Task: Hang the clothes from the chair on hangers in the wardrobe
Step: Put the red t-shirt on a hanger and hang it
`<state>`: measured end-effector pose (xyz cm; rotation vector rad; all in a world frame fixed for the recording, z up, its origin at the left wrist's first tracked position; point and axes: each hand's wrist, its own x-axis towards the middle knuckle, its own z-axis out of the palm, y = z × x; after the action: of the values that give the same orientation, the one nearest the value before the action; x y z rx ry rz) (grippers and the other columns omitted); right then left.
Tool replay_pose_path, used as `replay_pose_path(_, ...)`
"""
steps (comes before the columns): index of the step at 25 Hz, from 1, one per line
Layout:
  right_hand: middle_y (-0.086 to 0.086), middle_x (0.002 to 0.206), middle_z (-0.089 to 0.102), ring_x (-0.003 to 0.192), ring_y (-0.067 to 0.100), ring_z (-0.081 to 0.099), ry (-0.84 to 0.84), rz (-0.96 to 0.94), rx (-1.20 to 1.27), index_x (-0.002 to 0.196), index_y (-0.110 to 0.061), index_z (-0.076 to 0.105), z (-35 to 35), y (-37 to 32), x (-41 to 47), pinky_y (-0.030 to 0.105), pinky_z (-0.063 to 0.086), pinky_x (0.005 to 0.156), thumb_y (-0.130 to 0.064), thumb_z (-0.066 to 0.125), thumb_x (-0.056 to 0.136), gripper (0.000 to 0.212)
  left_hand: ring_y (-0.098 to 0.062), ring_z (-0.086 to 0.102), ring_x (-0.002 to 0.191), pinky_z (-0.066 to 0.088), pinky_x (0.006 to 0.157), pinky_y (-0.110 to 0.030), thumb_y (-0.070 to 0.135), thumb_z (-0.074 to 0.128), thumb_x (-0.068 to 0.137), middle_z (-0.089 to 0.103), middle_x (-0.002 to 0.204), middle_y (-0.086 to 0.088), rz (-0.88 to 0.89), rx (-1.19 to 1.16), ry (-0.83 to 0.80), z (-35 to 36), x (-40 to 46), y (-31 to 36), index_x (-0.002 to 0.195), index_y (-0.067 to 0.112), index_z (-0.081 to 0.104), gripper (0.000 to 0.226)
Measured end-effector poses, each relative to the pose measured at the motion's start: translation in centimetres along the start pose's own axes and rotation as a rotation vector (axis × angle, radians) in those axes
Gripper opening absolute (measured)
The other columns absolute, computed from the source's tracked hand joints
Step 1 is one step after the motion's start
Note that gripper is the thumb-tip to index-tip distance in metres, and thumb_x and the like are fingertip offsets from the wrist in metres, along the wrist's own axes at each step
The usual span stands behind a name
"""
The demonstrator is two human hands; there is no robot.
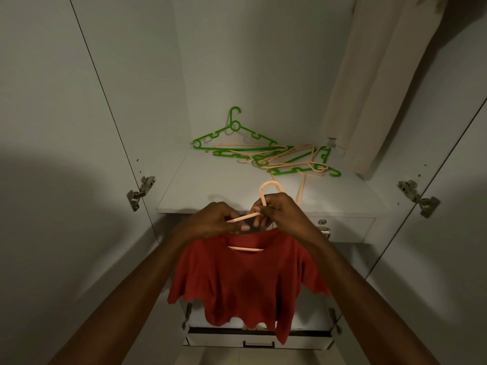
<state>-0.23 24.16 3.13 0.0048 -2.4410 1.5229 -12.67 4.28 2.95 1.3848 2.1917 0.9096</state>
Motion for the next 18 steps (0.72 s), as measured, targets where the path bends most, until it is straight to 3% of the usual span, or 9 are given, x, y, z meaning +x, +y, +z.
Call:
replay_pose_path(3,0.013,0.084,0.076,0.076,0.029,0.072,0.016,-0.026,0.055,0.098,-0.001,0.073,-1.7,-0.5,-0.2,0.036,0.057,0.071,-0.01,0.072,0.092,0.01,-0.02,0.076,0.078,0.061,0.075,-0.034,0.031,0.066,0.098,0.079,0.083,-0.002,0.068,-0.112,0.055,0.4,0.9,0.7,0.104,0.01,0.08,0.025)
replay_pose_path(7,-0.004,0.096,0.077,0.089,0.011,0.071,0.01,0.066,-0.182,0.103,-0.017,0.076,-7.0,2.0,-1.8,0.033,0.056,0.08,-0.021,0.094,0.065,0.042,-0.027,0.075,0.081,0.06,0.081,-0.039,0.035,0.065,0.095,0.078,0.084,-0.009,0.089,-0.209,0.044,-1.3,0.9,1.3,0.105,0.01,0.08,0.031)
replay_pose_path(9,-0.002,0.081,0.075,0.075,0.008,0.069,-0.006,0.175,-0.315,0.09,-0.018,0.078,-9.0,3.6,-3.3,0.033,0.052,0.072,-0.034,0.096,0.061,0.039,-0.028,0.075,0.084,0.059,0.085,-0.043,0.035,0.065,0.096,0.078,0.084,-0.008,0.115,-0.201,0.087,-2.6,1.0,1.5,0.103,0.011,0.081,0.029)
replay_pose_path(11,0.009,0.071,0.073,0.066,0.022,0.07,0.081,0.212,-0.247,0.08,-0.011,0.079,-10.2,4.9,-4.6,0.041,0.054,0.065,-0.049,0.092,0.061,0.044,-0.03,0.075,0.088,0.057,0.09,-0.047,0.035,0.064,0.097,0.078,0.086,-0.009,0.127,-0.227,0.108,-3.7,1.0,1.6,0.104,0.012,0.081,0.029)
replay_pose_path(14,0.018,0.083,0.077,0.077,0.045,0.073,0.137,0.183,-0.069,0.087,-0.007,0.082,-11.3,5.0,-5.6,0.062,0.059,0.077,-0.026,0.087,0.075,0.023,-0.032,0.073,0.092,0.056,0.09,-0.045,0.033,0.062,0.098,0.078,0.09,-0.01,0.133,-0.253,0.103,-4.4,1.0,1.8,0.106,0.012,0.08,0.029)
replay_pose_path(18,0.021,0.087,0.077,0.086,0.046,0.072,0.062,0.158,-0.004,0.091,0.003,0.079,-12.8,4.0,-6.6,0.045,0.06,0.083,-0.014,0.082,0.08,0.02,-0.027,0.074,0.092,0.055,0.088,-0.031,0.027,0.059,0.1,0.079,0.091,-0.009,0.164,-0.242,0.098,-4.9,1.4,2.2,0.106,0.012,0.08,0.026)
